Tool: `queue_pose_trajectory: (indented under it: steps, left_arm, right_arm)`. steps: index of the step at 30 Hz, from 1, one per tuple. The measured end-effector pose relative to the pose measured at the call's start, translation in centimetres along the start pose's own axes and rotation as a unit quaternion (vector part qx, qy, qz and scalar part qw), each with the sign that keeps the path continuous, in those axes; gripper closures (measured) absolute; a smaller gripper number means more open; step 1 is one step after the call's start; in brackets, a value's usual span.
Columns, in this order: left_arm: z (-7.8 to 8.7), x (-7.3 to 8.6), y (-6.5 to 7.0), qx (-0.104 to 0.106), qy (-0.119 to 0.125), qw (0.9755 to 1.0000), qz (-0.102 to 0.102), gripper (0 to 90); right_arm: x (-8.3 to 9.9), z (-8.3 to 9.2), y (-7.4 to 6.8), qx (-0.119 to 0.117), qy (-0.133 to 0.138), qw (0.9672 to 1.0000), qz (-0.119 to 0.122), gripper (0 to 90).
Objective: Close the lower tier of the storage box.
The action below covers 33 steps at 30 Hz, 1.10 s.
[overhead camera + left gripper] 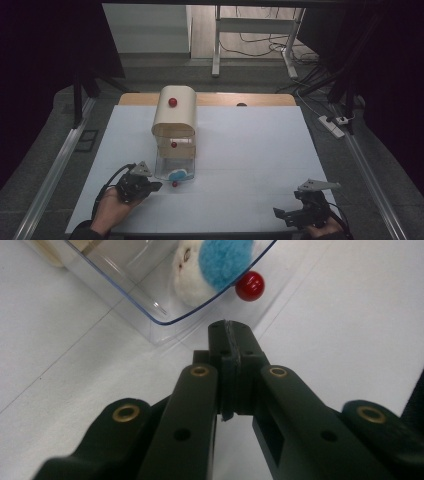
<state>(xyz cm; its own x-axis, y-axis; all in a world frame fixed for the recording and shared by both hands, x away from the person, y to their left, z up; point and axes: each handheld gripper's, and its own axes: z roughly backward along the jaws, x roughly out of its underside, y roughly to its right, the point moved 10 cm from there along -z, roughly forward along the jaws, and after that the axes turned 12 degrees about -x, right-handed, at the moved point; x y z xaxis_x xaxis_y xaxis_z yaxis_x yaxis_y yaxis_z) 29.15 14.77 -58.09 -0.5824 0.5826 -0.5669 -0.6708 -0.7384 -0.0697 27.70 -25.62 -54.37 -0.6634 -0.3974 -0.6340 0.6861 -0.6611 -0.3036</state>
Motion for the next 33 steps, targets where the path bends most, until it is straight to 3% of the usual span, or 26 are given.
queue_pose_trajectory:
  steps: [14,33]
  left_arm:
    - [-0.7,-0.3,-0.5,-0.012,-0.008,0.9999,0.002,88.6]
    - [-0.3,-1.4,-1.1,-0.005,0.028,0.9993,0.024,88.5]
  right_arm:
    - [0.0,-0.1,0.0,0.000,-0.002,1.0000,-0.001,0.1]
    - [0.1,-0.1,-0.1,0.000,-0.008,1.0000,0.003,0.1]
